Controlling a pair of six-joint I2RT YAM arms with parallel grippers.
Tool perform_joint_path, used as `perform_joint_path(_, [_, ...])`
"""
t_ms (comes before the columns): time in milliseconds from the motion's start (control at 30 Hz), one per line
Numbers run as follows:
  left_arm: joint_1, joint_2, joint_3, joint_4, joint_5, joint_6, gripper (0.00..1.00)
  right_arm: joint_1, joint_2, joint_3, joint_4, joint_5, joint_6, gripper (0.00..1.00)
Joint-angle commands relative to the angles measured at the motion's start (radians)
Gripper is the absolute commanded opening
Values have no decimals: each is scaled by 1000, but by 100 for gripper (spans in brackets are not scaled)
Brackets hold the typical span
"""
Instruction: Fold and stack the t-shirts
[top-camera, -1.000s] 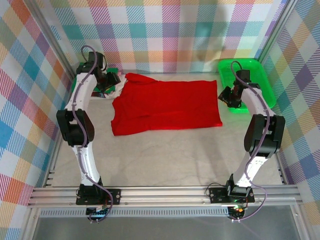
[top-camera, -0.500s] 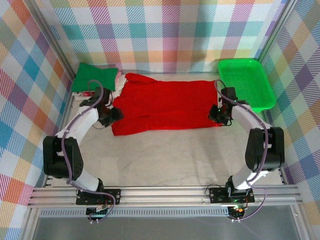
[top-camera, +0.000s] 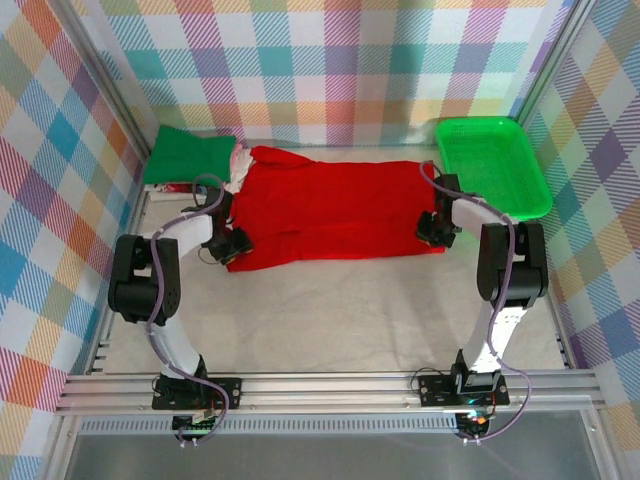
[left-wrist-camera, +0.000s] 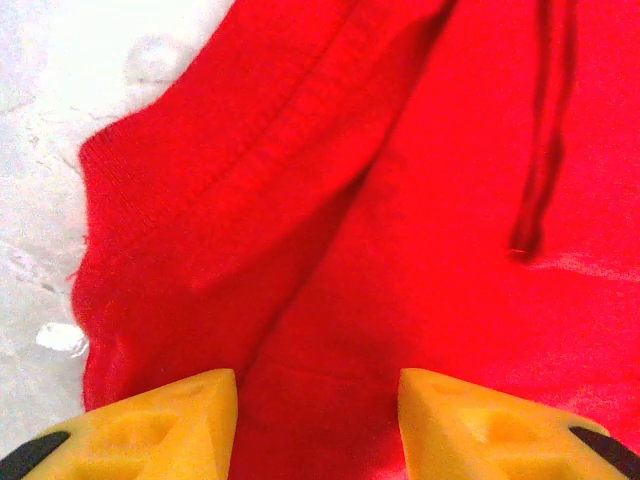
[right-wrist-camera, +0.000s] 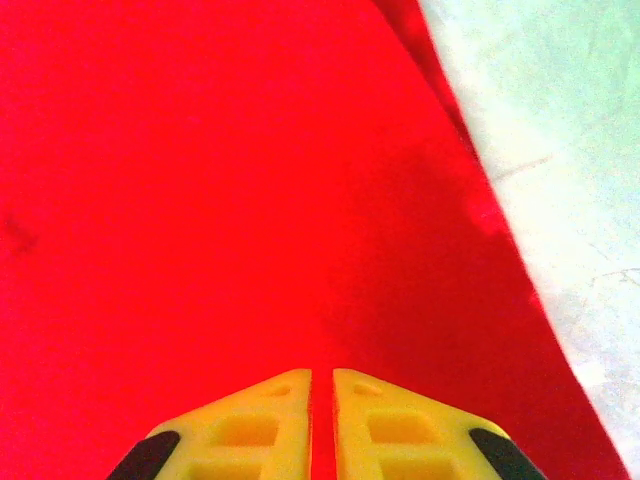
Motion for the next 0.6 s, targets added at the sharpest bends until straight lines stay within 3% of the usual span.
perform_joint_path(0, [21, -10, -40, -20, 7, -9, 46, -5, -39, -91, -64, 25, -13, 13])
perform_joint_path(233, [24, -65, -108, -95, 16, -3, 46, -4, -161, -254, -111, 45, -27, 12])
perform_joint_path(400, [24, -161, -164, -182, 22, -9, 44, -10, -237, -275, -168, 47, -32, 12])
perform_joint_path(567, [25, -266, -182, -206, -21, -22, 45, -4, -286, -242, -162, -56, -15, 14])
